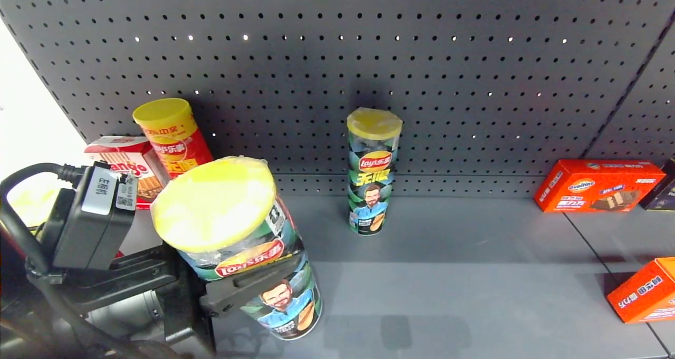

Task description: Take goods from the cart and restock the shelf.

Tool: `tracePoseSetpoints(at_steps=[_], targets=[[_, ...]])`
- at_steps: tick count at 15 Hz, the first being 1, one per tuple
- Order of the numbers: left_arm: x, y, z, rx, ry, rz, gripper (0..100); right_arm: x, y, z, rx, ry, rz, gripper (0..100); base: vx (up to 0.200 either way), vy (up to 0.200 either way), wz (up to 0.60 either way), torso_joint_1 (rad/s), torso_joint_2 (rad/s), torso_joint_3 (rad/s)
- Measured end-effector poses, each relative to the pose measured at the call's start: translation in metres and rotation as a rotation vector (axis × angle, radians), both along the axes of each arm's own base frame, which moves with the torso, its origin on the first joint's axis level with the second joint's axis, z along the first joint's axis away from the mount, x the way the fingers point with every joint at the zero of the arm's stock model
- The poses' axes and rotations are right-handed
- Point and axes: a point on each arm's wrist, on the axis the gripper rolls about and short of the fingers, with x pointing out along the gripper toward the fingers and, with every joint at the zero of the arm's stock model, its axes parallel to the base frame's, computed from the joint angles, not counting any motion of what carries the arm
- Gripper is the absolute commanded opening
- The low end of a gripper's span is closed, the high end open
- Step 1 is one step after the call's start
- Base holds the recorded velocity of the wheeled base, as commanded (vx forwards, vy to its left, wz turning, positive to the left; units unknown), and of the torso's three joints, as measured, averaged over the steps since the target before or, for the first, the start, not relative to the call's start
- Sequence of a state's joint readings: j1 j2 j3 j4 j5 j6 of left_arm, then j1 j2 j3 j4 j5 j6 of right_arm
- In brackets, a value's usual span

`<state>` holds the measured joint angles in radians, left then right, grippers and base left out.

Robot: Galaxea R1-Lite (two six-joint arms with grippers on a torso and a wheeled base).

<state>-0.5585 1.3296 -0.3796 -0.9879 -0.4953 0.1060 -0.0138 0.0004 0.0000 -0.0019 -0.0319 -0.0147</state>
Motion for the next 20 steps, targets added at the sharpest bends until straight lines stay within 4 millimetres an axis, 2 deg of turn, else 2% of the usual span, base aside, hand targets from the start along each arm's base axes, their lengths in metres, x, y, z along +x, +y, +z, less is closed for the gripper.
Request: tracePoseSetpoints(at_steps=[9, 16, 18, 20], targets=[[-0.003, 0.002, -0.001, 0.0, 0.002, 0.005, 0, 0.0, 0.0, 0.0, -0.015, 0.003, 0.02, 100, 0.0, 0.0, 0.0, 0.0, 0.0, 0.0], [0.003, 0.007, 0.005, -0.009, -0.008, 0.093, 0, 0.0, 0.0, 0.004, -0.028, 0.0, -0.002, 100, 0.0, 0.0, 0.0, 0.0, 0.0, 0.0], [0.006, 0.009, 0.006, 0.015, 0.029, 0.104, 0, -0.002, 0.0, 0.028, 0.035, -0.047, -0.003, 100, 0.0, 0.0, 0.0, 0.0, 0.0, 0.0], [0.006, 0.009, 0.009, 0.009, 0.019, 0.091, 0, 0.006, 0.001, 0.065, 0.002, -0.075, 0.031, 100, 0.0, 0.0, 0.0, 0.0, 0.0, 0.0]])
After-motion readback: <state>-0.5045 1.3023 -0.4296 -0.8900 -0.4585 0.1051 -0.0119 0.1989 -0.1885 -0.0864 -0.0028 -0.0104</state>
